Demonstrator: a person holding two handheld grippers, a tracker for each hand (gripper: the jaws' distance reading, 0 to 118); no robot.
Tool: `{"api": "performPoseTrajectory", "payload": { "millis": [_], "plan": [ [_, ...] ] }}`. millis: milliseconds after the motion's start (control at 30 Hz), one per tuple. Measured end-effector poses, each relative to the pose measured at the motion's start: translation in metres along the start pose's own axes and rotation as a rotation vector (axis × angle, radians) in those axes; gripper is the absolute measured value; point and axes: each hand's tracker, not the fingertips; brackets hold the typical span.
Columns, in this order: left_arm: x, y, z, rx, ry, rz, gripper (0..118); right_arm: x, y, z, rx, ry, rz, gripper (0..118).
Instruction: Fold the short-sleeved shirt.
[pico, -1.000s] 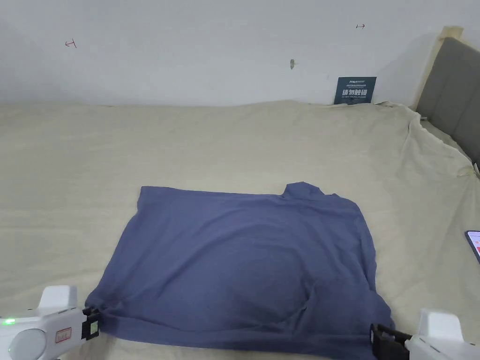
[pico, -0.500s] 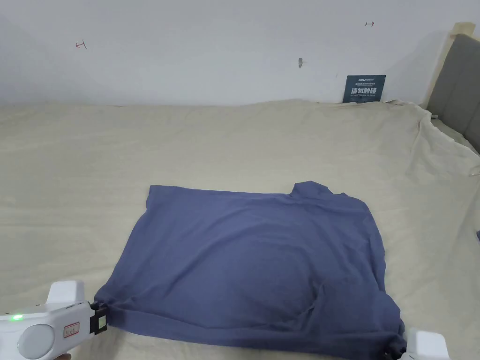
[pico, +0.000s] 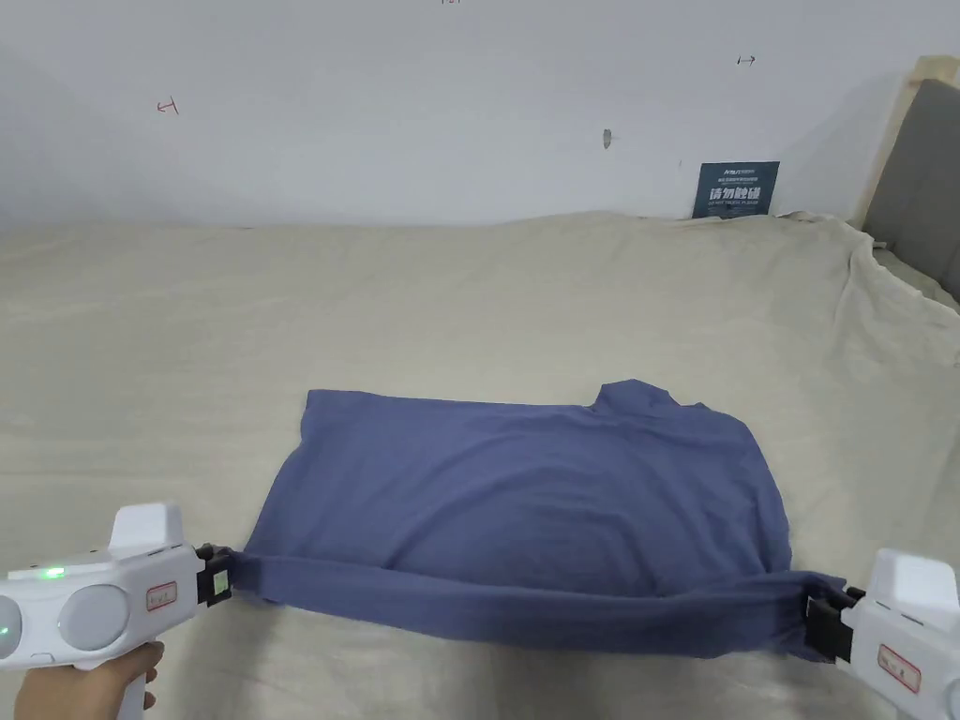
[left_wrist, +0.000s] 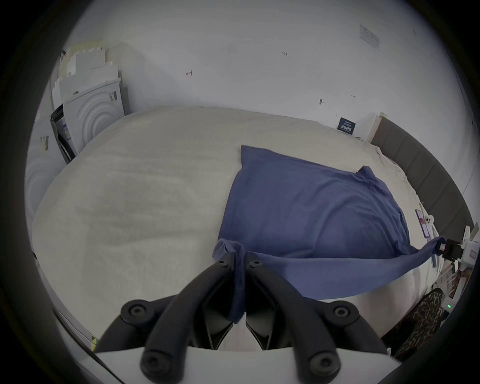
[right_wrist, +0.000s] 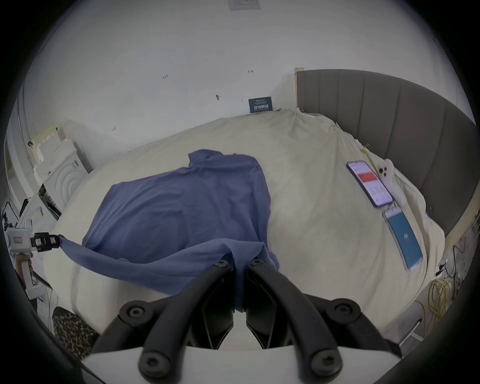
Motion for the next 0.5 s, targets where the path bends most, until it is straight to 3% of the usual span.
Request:
{"api": "performPoseTrajectory", "payload": {
  "millis": [200,500],
  "plan": [
    [0.008,0.033,-0.049,-0.037,0.024,-0.009,5,-0.005,0.038,-0.054,-0.027,-0.014,0.000,3],
    [0.024,0.055,-0.140,-0.128,0.066,-0.030,5,0.000,0.059,-0.140,-0.124,-0.071,-0.076,3]
  ]
}}
